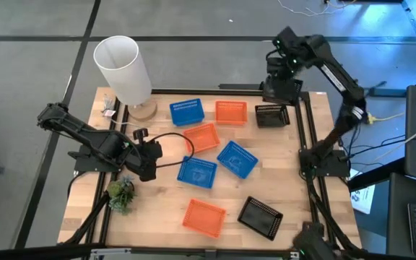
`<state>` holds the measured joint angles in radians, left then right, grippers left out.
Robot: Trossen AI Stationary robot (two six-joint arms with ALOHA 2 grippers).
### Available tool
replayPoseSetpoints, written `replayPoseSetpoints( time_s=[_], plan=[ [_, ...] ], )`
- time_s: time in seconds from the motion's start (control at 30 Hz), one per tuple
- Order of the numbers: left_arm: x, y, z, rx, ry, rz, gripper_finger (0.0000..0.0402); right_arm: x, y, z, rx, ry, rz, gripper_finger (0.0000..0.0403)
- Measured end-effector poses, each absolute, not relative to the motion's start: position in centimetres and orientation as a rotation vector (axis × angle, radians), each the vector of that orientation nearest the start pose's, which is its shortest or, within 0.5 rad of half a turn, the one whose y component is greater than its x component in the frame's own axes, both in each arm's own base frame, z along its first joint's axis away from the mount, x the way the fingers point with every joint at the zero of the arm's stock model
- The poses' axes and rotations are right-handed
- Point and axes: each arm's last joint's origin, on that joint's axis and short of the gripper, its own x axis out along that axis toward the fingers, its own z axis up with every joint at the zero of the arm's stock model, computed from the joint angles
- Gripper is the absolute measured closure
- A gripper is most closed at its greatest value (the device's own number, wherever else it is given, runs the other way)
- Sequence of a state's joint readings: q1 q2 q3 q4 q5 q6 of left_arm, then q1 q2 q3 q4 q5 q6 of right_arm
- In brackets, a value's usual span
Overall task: Stack baskets by color
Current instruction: Stack the middle black bin on top of the top black bin
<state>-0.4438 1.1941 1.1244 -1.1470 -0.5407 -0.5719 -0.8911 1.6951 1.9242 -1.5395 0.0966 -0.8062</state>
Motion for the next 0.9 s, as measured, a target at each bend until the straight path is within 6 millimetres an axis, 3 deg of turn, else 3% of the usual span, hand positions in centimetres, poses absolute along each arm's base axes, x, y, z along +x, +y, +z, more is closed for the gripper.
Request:
replayPoseSetpoints(
  time_s=[0.2,0.43,0.7,0.9],
  plan=[
    [19.5,-7.5,30.7,0.069,0.951,0.361,0.0324,19.7,-25.2,36.3,0.032,1.474,-0.208,0.0397],
    [19.5,-7.4,30.7,0.079,0.943,0.370,0.0324,21.5,-26.9,33.4,0.010,1.534,-0.083,0.0397],
    [19.5,-7.4,30.7,0.079,0.943,0.370,0.0324,22.0,-29.7,29.3,0.068,1.574,0.044,0.0397],
    [19.5,-7.4,30.7,0.078,0.943,0.370,0.0324,22.0,-30.3,28.4,0.075,1.589,0.073,0.0397]
  ],
)
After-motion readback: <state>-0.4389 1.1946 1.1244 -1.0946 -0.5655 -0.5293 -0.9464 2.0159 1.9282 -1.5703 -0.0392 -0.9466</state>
